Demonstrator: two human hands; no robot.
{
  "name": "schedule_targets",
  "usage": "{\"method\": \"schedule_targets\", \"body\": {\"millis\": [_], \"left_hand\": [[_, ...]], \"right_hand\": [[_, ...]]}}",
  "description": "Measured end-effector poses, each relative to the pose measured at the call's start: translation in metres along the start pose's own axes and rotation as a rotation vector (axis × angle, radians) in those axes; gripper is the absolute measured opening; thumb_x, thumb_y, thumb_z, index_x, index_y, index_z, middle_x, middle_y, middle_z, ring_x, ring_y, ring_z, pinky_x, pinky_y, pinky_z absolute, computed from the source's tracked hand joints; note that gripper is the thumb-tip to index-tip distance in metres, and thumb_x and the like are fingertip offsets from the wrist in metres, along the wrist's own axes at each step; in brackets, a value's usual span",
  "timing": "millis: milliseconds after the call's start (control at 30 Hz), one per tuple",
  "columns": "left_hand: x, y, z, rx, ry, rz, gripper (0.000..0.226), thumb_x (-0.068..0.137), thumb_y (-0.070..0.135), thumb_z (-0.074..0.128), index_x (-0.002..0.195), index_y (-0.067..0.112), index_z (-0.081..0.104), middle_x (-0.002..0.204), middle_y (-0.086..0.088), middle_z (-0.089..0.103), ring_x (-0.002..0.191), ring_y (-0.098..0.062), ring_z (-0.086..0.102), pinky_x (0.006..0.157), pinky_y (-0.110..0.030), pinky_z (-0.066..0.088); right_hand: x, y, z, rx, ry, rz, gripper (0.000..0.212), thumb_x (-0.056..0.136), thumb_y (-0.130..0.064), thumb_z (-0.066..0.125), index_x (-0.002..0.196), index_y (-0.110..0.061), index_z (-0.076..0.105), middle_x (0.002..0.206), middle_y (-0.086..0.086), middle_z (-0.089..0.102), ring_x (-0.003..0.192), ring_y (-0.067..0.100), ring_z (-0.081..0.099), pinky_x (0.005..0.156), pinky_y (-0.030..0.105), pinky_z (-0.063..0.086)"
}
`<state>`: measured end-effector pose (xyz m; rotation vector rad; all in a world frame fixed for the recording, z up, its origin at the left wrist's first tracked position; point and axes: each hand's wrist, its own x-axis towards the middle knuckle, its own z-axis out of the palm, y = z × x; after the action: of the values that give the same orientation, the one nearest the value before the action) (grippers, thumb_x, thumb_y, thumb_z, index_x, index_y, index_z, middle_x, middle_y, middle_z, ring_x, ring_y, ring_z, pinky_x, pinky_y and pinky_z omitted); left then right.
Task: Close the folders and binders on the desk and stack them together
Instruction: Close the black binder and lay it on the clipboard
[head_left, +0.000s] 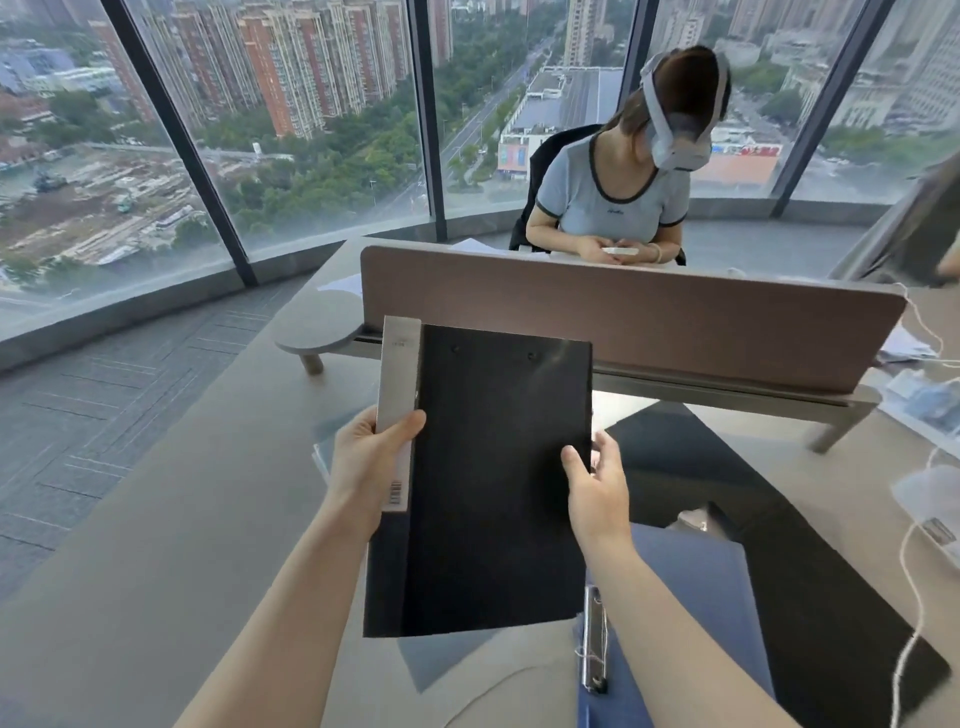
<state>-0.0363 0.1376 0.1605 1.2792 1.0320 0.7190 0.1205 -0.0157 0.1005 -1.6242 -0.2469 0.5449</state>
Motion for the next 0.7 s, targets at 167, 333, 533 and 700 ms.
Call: {"method": "schedule_targets", "body": {"millis": [167,333,533,700], "left_hand": [[-0.004,-0.039,0.039,0.057,-0.052,-0.1,0.02,0.086,0.03,0.074,0.098,0.014,0.071,0.09,-0.01,0.071,0.081,-0.026,0.066,0.079,-0.046,0.057],[-0.023,-0.08,0.083,0.111,-0.182,-0.234,0.011,0.09,0.024,0.063,0.099,0.02,0.07,0.094,-0.01,0.075,0.084,-0.03,0.072,0.083,-0.05,0.06],[-0.054,-0.129,0.129,0.2,-0.313,-0.338,0.029,0.09,0.007,0.05,0.109,0.023,0.066,0.098,0.0,0.076,0.085,-0.02,0.074,0.073,-0.036,0.061],[-0.078,-0.16,0.154,0.359,-0.391,-0.339,0.035,0.094,0.006,0.045,0.118,0.03,0.056,0.103,0.011,0.068,0.092,-0.011,0.065,0.069,-0.027,0.051]], "right_hand": [[0.001,0.028,-0.041,-0.1,0.141,0.043,0.03,0.096,-0.017,0.054,0.127,-0.017,0.055,0.115,-0.006,0.062,0.113,0.016,0.058,0.089,0.027,0.044],[0.003,0.054,-0.096,-0.23,0.223,0.121,0.039,0.098,-0.016,0.052,0.136,-0.016,0.051,0.124,-0.009,0.056,0.121,0.014,0.051,0.1,0.031,0.043],[-0.004,0.095,-0.16,-0.368,0.277,0.245,0.032,0.096,-0.018,0.051,0.127,-0.022,0.059,0.119,-0.004,0.064,0.116,0.023,0.059,0.094,0.038,0.047],[-0.012,0.127,-0.198,-0.443,0.325,0.374,0.039,0.095,-0.025,0.052,0.134,-0.024,0.052,0.133,-0.003,0.059,0.123,0.025,0.054,0.102,0.048,0.045]]}}
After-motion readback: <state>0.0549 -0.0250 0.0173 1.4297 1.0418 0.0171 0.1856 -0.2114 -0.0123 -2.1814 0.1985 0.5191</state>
